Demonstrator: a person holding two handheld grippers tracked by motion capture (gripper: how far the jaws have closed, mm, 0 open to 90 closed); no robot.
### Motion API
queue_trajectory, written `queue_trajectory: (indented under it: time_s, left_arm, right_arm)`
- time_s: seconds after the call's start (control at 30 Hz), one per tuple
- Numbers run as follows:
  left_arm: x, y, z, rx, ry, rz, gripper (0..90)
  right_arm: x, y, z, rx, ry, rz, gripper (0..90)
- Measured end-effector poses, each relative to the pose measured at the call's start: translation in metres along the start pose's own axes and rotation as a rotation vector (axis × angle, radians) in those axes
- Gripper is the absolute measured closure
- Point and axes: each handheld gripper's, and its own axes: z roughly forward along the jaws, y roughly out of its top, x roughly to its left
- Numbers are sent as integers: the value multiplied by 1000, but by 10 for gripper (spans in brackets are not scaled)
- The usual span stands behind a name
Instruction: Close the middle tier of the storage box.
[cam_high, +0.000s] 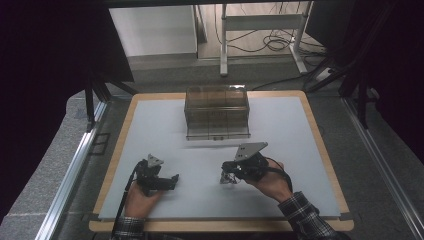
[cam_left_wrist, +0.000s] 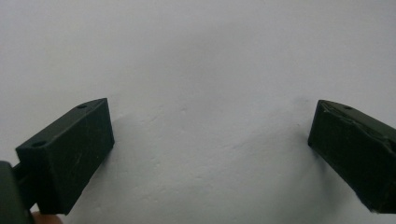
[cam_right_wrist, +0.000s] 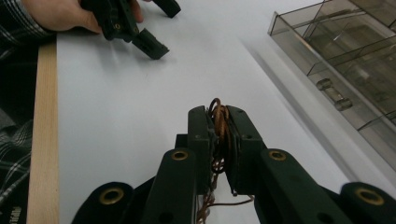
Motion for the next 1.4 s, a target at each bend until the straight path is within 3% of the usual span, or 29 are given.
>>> queue_trajectory:
  time_s: [0.8,1.4]
  left_arm:
    - [0,0,0,1,0,0,7]
    - [0,0,0,-6,1,-5,7]
  right_arm:
    - [-7,11,-10,-63,-36,40,807]
    - [-23,19,-10,-91,-73,71,806]
